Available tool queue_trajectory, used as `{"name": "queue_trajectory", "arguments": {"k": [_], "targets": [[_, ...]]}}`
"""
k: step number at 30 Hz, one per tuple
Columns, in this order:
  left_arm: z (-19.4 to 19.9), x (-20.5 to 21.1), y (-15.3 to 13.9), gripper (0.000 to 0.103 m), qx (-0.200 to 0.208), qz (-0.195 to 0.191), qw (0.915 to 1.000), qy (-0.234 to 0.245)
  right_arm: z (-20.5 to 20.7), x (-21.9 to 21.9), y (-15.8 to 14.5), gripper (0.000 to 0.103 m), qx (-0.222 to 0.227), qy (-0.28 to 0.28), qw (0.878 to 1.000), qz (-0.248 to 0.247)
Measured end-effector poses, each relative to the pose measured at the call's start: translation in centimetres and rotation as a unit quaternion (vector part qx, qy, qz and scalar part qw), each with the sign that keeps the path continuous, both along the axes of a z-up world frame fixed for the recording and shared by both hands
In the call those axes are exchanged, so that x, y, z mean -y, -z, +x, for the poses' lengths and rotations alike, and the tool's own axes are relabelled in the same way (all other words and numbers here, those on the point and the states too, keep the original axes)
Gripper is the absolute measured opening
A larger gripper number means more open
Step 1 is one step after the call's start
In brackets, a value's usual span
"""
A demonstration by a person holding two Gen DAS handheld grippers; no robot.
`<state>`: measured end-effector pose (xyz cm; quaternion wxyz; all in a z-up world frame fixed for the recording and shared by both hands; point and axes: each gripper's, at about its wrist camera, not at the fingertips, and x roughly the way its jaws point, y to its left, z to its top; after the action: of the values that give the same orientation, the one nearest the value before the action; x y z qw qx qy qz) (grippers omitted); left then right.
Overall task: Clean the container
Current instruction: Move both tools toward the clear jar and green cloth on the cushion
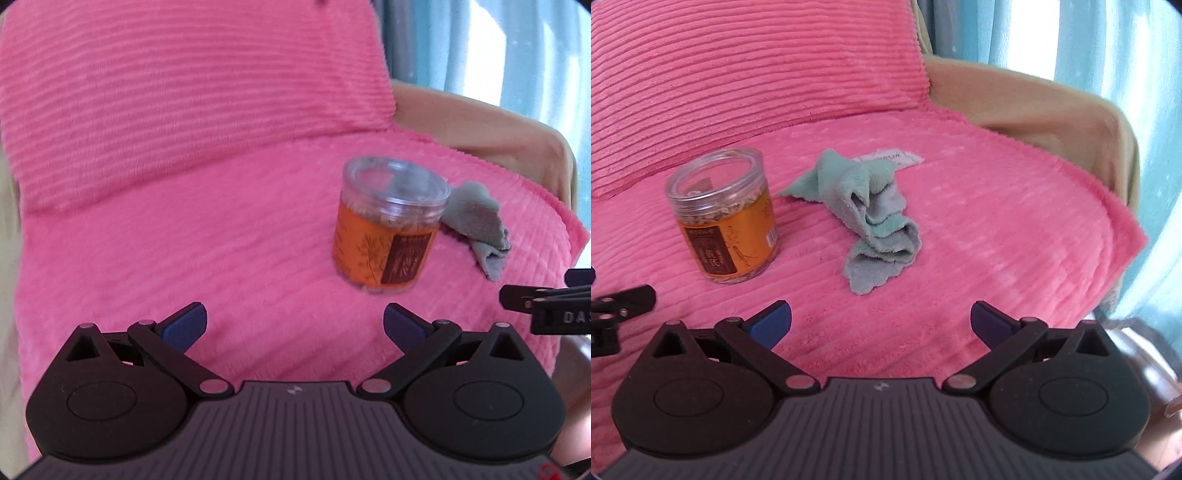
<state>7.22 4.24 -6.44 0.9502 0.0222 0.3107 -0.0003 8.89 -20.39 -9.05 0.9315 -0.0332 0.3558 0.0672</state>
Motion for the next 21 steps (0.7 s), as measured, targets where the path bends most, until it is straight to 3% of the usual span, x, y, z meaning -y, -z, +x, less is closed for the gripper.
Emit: {"name": "queue_trajectory", "arguments": {"k": [4,15,21], "targets": [[0.9,0.4,0.3,0.102,-0.003,0.016,0.9997,0.019,0.8,-0.7,0.4,0.102,-0.008,-0.008,1.000,0.014],[1.5,0.0,0.9,0.102,0.027,-0.038,0.9981,0.039,2.3,-1.6,1.2,0.102,-0.014,-0.020,1.000,0.013],[2.5,0.7,1.3,0.102,0.025,-0.054,0.9966,0.057,3.0,-1.5,2.0,0.102,-0.043,-0.019,0.999,0.018]]}}
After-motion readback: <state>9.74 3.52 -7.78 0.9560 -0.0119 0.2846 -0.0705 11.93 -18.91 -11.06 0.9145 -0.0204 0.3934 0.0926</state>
